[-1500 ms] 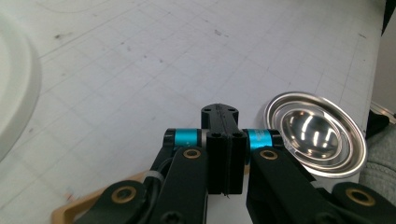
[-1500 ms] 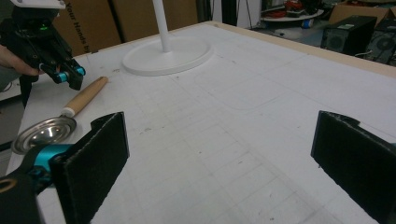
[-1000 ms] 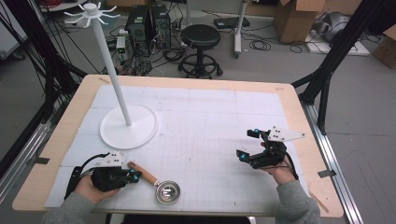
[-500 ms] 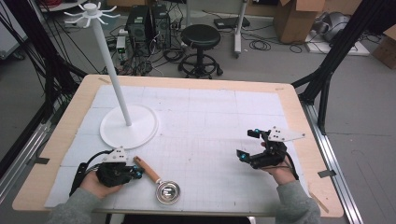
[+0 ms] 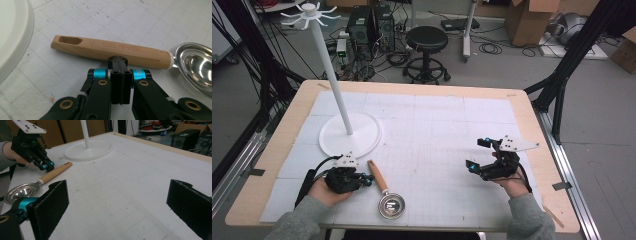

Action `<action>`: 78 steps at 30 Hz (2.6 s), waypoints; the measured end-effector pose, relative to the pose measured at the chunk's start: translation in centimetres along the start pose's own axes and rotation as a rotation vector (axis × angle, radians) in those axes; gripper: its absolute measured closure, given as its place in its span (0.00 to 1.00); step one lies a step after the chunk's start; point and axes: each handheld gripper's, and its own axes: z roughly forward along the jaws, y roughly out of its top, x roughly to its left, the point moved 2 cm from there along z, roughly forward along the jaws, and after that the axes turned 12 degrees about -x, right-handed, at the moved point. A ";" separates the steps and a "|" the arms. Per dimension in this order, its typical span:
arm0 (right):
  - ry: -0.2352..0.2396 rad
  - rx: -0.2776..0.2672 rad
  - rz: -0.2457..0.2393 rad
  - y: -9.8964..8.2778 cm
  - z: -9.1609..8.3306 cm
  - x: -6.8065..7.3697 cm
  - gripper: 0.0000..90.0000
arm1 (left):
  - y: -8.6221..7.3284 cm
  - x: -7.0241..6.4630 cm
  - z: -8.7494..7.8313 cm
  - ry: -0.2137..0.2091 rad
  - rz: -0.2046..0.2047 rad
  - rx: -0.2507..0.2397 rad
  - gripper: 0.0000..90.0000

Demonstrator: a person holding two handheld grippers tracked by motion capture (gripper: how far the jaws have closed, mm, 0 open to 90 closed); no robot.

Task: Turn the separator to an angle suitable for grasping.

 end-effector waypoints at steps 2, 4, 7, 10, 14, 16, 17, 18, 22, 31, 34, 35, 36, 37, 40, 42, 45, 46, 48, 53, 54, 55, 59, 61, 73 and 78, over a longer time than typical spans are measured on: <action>0.000 -0.003 -0.002 0.0 0.0 0.0 0.04 | 0.2 -0.1 0.3 0.006 -0.003 0.000 1.00; -0.001 -0.003 -0.001 0.0 0.0 0.0 0.04 | 0.4 -0.3 0.7 0.006 0.005 0.007 1.00; 0.000 -0.002 -0.001 0.0 0.0 0.0 0.04 | 0.7 -0.5 1.3 0.009 0.008 0.008 1.00; -0.002 -0.006 -0.004 0.0 0.0 -0.1 0.04 | 1.0 -0.8 1.9 0.019 0.022 0.009 1.00; -0.001 -0.005 -0.003 0.0 0.0 -0.1 0.04 | 1.3 -0.9 2.5 0.013 0.025 0.012 1.00; 0.000 -0.006 -0.003 0.0 0.0 -0.1 0.04 | 1.5 -1.0 2.8 0.012 0.024 0.011 1.00; -0.001 -0.006 -0.001 0.0 0.0 -0.1 0.04 | 1.5 -1.0 2.8 0.012 0.025 0.012 1.00; -0.001 -0.006 -0.001 0.0 0.0 -0.1 0.04 | 1.6 -1.1 3.0 0.012 0.026 0.008 1.00; -0.001 -0.007 0.001 0.0 -0.1 -0.1 0.04 | 1.9 -1.4 3.6 0.002 0.032 0.009 1.00; -0.004 -0.007 0.004 0.0 -0.1 -0.2 0.04 | 2.5 -2.1 5.0 -0.010 0.055 0.011 1.00; -0.004 -0.007 0.006 0.0 -0.1 -0.2 0.04 | 2.6 -2.4 5.4 -0.021 0.052 0.007 1.00; -0.005 -0.007 0.005 0.0 -0.1 -0.2 0.04 | 2.7 -2.4 5.5 -0.028 0.044 0.005 1.00; -0.005 -0.006 0.005 0.0 -0.1 -0.2 0.04 | 2.7 -2.5 5.7 -0.031 0.042 0.005 1.00; -0.005 -0.006 0.005 0.0 -0.1 -0.1 0.04 | 2.8 -2.6 5.8 -0.035 0.045 0.005 1.00; -0.002 -0.004 0.004 0.0 -0.1 -0.2 0.04 | 2.9 -2.8 6.2 -0.041 0.047 0.002 1.00; -0.003 -0.004 0.006 0.0 -0.1 -0.2 0.04 | 2.9 -2.8 6.2 -0.043 0.050 0.003 1.00; -0.005 -0.010 0.002 0.0 -0.1 -0.2 0.04 | 3.0 -2.8 6.1 -0.041 0.059 0.003 1.00; -0.006 -0.009 0.003 0.0 -0.1 -0.2 0.04 | 3.0 -2.8 6.0 -0.041 0.057 -0.001 1.00; -0.006 -0.008 0.005 0.0 -0.1 -0.2 0.04 | 3.2 -2.7 5.8 -0.042 0.039 -0.019 1.00; -0.003 0.003 0.005 -0.1 0.0 -0.2 0.04 | 3.8 -2.8 4.6 -0.048 0.028 -0.071 1.00; -0.004 0.002 0.004 -0.1 0.0 -0.2 0.04 | 3.9 -3.0 4.5 -0.054 0.037 -0.069 1.00; -0.005 0.001 0.002 -0.1 0.0 -0.2 0.04 | 4.0 -3.2 4.4 -0.060 0.040 -0.071 1.00; -0.009 -0.005 0.003 0.0 -0.2 -0.3 0.04 | 4.3 -4.4 4.2 -0.087 0.067 -0.062 1.00; -0.007 0.001 0.004 -0.1 -0.1 -0.3 0.04 | 4.6 -4.9 4.2 -0.097 0.080 -0.062 1.00; -0.003 0.013 0.001 -0.2 0.1 -0.2 0.04 | 4.5 -7.5 6.0 -0.147 0.131 0.047 1.00; -0.002 0.011 0.000 -0.2 0.1 -0.2 0.04 | 4.2 -8.3 6.6 -0.156 0.154 0.095 1.00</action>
